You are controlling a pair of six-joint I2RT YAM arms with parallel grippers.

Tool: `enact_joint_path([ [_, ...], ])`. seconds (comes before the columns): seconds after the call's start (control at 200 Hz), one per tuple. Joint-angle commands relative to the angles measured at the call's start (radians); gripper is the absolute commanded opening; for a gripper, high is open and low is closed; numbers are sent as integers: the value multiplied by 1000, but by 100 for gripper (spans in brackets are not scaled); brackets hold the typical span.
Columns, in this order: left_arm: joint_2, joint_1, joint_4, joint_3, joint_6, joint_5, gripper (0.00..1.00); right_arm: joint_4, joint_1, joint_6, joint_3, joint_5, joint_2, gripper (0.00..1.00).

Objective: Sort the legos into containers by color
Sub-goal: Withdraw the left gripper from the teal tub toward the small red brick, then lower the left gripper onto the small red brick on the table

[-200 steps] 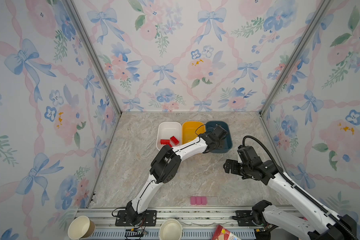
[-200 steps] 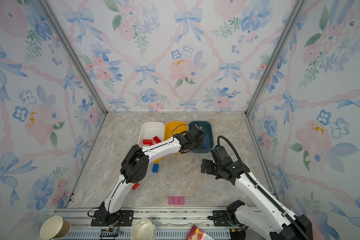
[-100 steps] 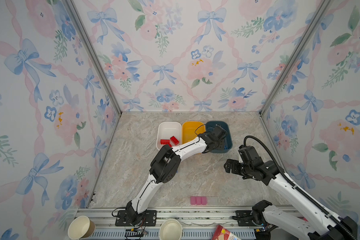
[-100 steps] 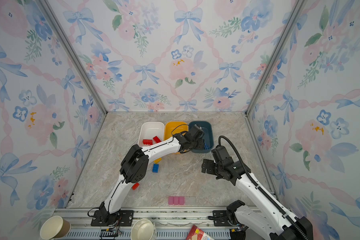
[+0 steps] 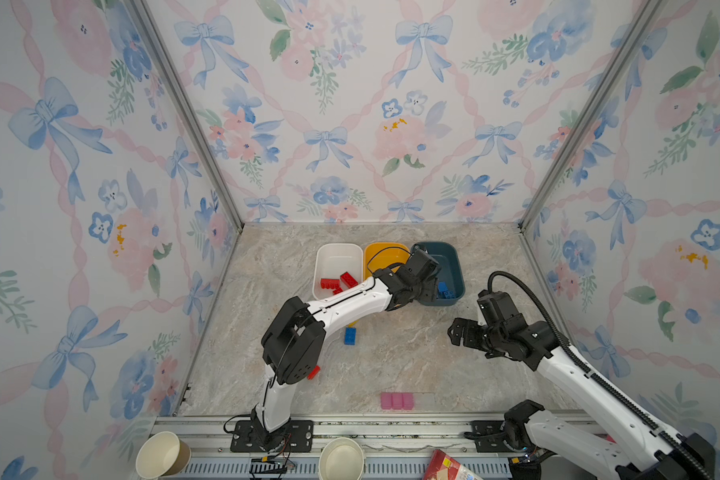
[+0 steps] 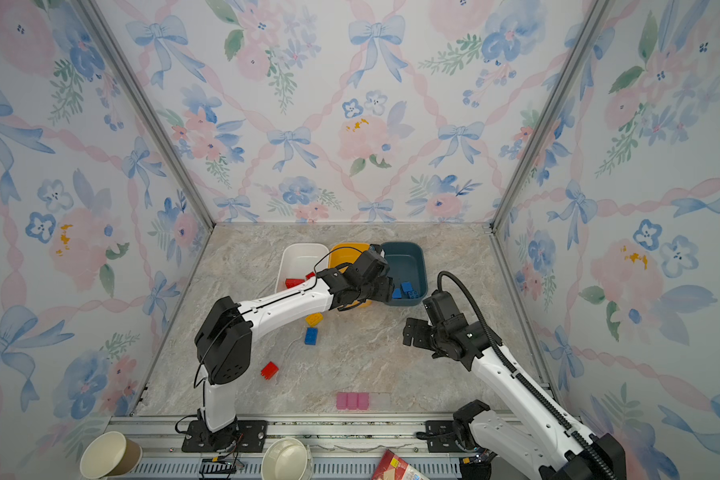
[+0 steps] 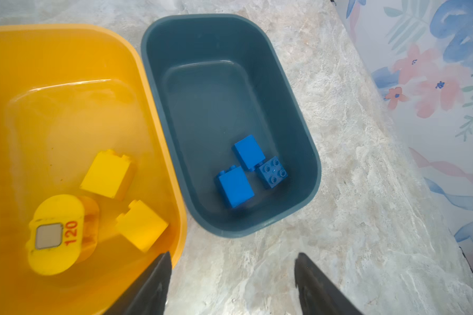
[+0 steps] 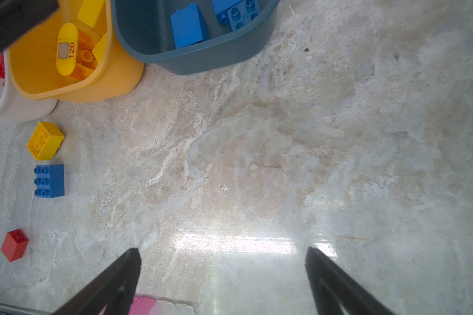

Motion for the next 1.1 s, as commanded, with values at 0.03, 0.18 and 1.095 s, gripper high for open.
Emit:
enact_joint_path([
  [0.03,-107,6,2,-129,-23,-50,76,-16,-4,-5,2,-17,10,97],
  [0.18,-228,9,1,-274,-54,-77,78,-6,4,-5,6,-20,23,97],
  [1.095,-767,215,-290,-852,-426,-92,97,28,61,-5,39,-11,107,97],
])
